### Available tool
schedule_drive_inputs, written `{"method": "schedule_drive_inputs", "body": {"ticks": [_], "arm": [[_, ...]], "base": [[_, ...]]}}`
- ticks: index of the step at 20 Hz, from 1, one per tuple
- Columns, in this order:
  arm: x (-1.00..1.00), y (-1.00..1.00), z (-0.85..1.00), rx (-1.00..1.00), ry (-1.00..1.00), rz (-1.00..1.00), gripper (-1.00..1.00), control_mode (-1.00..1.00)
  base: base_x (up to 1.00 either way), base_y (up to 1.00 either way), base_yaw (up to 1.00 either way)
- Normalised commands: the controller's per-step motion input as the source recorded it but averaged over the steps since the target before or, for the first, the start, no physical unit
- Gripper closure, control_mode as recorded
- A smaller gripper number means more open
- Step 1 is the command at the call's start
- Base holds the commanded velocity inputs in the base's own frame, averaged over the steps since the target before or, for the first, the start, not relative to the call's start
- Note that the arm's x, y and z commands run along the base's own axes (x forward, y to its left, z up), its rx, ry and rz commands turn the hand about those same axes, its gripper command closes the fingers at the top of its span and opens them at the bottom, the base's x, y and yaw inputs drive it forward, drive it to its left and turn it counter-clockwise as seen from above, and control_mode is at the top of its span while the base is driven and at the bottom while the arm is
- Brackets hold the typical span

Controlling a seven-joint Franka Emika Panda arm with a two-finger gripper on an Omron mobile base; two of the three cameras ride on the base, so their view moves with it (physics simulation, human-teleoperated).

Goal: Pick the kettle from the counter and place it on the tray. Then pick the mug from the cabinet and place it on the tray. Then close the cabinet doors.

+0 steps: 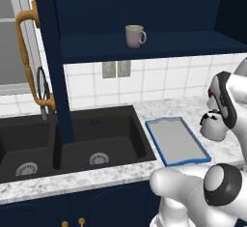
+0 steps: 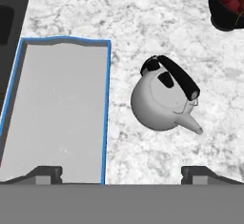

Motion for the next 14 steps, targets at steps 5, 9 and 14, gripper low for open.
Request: {"method": "schedule_drive_inputs", "body": {"ticks": [5, 9, 14], "arm": [[0.17, -0.42, -0.16, 0.00, 0.02, 0.00, -1.00, -1.00], [0.41, -0.29, -0.23, -0.03, 0.05, 0.04, -1.00, -1.00], [0.49, -0.25, -0.24, -0.02, 0.08, 0.06, -1.00, -1.00]], "base": [[0.00, 0.00, 0.00], [0.00, 0.00, 0.00], [0.00, 0.00, 0.00]]}}
